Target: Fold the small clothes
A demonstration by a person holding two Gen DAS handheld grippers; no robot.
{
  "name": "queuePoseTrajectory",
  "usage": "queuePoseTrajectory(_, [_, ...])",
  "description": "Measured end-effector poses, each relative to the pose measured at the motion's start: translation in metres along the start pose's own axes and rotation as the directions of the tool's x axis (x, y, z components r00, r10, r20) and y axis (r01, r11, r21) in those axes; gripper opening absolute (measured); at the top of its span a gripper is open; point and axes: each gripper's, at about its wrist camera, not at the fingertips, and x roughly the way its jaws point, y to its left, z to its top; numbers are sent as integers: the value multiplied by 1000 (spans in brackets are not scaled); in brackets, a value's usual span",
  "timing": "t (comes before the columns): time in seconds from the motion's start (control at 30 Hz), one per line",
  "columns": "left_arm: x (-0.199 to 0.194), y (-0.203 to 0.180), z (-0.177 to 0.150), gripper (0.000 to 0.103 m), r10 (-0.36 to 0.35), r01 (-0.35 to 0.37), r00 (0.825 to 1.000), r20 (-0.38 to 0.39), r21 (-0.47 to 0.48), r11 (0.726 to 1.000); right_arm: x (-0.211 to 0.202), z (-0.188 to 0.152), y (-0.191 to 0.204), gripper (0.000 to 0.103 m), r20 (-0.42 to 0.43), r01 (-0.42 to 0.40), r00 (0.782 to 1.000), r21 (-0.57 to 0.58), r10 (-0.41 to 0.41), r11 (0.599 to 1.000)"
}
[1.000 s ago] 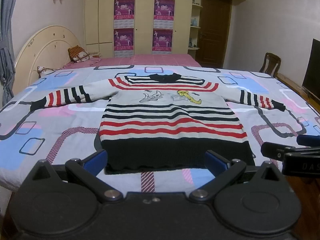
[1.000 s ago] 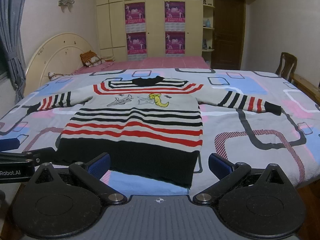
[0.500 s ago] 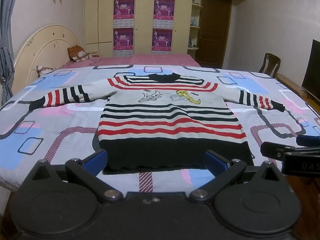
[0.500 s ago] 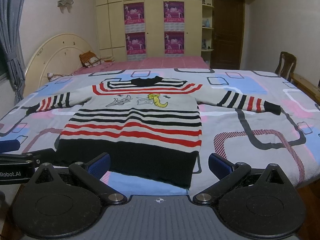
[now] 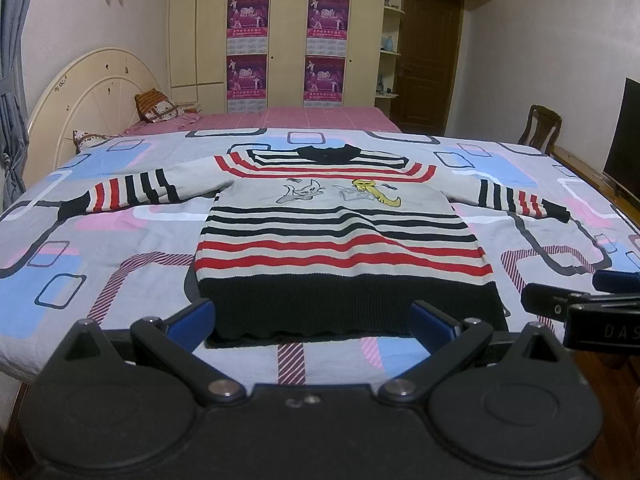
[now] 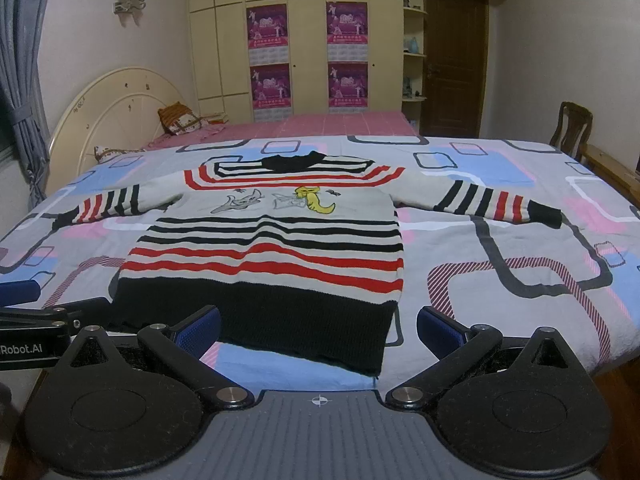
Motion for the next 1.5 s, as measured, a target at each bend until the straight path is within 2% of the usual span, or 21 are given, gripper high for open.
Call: queuePoseTrajectory(1.5, [6, 2, 3, 103, -12, 12, 1000, -3, 0, 1000, 2, -2, -6, 103, -6, 10, 1000, 16, -10, 1000])
